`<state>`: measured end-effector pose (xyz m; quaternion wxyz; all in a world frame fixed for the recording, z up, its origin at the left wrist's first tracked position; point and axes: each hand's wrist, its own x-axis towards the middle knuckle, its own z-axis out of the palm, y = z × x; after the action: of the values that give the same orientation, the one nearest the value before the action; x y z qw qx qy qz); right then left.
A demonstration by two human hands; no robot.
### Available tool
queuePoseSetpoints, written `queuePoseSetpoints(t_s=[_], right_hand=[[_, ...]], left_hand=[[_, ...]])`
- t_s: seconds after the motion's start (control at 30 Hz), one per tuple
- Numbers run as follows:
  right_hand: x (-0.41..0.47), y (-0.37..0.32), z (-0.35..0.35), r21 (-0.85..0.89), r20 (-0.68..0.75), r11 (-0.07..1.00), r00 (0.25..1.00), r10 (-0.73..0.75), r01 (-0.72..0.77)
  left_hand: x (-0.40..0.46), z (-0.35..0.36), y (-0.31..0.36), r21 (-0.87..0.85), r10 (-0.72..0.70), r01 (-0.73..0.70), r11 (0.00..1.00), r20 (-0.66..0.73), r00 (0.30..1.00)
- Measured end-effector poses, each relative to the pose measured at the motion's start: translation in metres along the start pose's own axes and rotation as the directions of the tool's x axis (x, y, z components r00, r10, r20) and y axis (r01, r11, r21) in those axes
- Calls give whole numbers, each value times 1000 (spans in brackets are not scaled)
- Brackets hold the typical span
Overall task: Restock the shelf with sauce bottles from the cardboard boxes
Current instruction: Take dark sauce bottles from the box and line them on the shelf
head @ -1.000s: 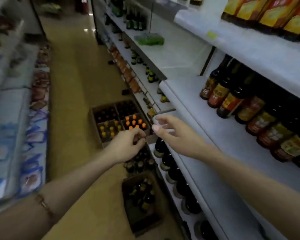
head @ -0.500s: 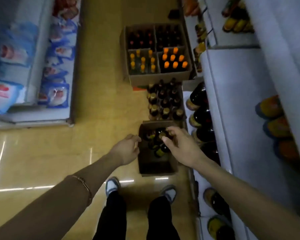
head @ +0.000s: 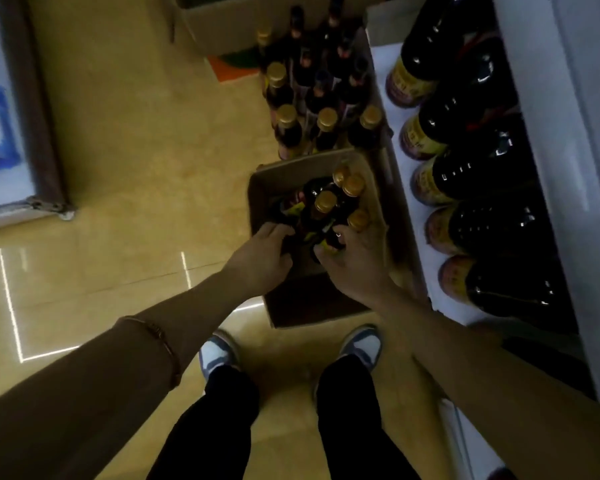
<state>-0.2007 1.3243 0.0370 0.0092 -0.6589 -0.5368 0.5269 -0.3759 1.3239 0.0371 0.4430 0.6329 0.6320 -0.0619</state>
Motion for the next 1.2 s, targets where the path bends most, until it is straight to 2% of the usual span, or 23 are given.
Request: queuePoseSetpoints(t_s=[0.17,0.3,0.43,0.6,0.67,0.73,0.83,0.97,1.1,1.2], right_hand=[[58,49,24,147,-63,972,979,196,-185],[93,82,40,310,-48,894,934,354,-324],[118,100,51,547,-35,781,923,383,-303],[148,108,56,687,-39,671,907,420,-281],[155,109,58,691,-71,679,912,404,-247],[157,112,60,682,-128,706,919,372,-191],[155,117,62,645,-209,750,911,356,-145],[139,119,64,628,-219,765,911,350,-143],[105,106,64,515,-209,838,922,326,-180],[70,91,49,510,-191,839,926,326,-190]], left_hand=[[69,34,-9,16,-40,40,999,-10,999],[115,59,-6,-63,-37,36,997,-25,999],[151,79,-6,-128,-44,35,991,-70,997],[186,96,-15,-193,-167,137,972,-147,975],[192,101,-23,-272,-174,136,953,-117,978],[189,109,-33,-459,-158,96,883,-98,983],[177,125,-47,-571,-175,82,817,-109,978],[165,130,-55,-600,-242,111,792,-142,960],[134,109,-47,-631,-319,205,748,-71,945],[96,87,-40,-652,-344,235,721,-42,938]])
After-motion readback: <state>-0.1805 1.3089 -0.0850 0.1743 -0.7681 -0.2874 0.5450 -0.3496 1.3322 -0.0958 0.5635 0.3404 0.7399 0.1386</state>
